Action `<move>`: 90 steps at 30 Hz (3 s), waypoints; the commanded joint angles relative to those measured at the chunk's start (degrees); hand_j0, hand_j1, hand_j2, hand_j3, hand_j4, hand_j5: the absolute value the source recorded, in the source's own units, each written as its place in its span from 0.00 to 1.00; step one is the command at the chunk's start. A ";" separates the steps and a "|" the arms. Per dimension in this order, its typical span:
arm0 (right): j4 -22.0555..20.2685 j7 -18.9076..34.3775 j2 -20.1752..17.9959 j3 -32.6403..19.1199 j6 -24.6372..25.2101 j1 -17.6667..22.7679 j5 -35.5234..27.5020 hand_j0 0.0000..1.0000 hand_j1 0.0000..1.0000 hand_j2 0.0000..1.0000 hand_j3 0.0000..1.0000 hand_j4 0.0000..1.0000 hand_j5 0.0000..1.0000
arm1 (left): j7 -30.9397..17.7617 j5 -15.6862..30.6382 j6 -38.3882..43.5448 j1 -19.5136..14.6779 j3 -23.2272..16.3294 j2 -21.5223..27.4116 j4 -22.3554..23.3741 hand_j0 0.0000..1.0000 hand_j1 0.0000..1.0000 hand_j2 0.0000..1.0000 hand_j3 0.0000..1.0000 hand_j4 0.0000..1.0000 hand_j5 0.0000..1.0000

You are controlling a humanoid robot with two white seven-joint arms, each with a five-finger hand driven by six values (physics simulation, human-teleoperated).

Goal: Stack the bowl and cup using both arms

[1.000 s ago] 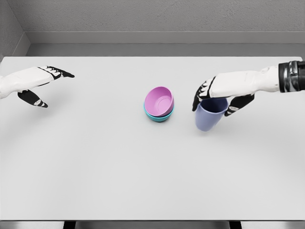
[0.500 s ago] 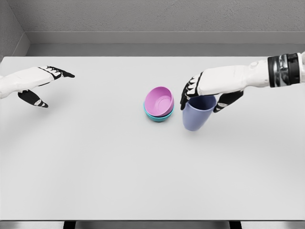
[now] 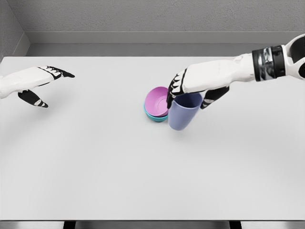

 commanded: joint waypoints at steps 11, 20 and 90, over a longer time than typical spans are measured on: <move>0.16 -0.04 1.93 -0.11 0.16 -2.81 -0.79 0.71 0.71 0.71 0.71 0.71 0.71 | 0.03 0.35 0.16 0.00 0.03 0.03 -0.01 1.00 1.00 1.00 1.00 1.00 1.00; 1.48 0.05 3.25 -0.02 0.16 -3.96 -0.96 0.71 0.71 0.71 0.71 0.71 0.71 | 0.03 0.35 0.16 0.00 0.03 0.12 -0.01 1.00 1.00 1.00 1.00 1.00 1.00; 21.70 1.02 15.91 3.41 0.16 -5.36 -0.87 0.71 0.71 0.71 0.71 0.71 0.71 | -0.06 0.18 0.16 0.00 0.03 0.20 0.08 1.00 1.00 1.00 1.00 1.00 1.00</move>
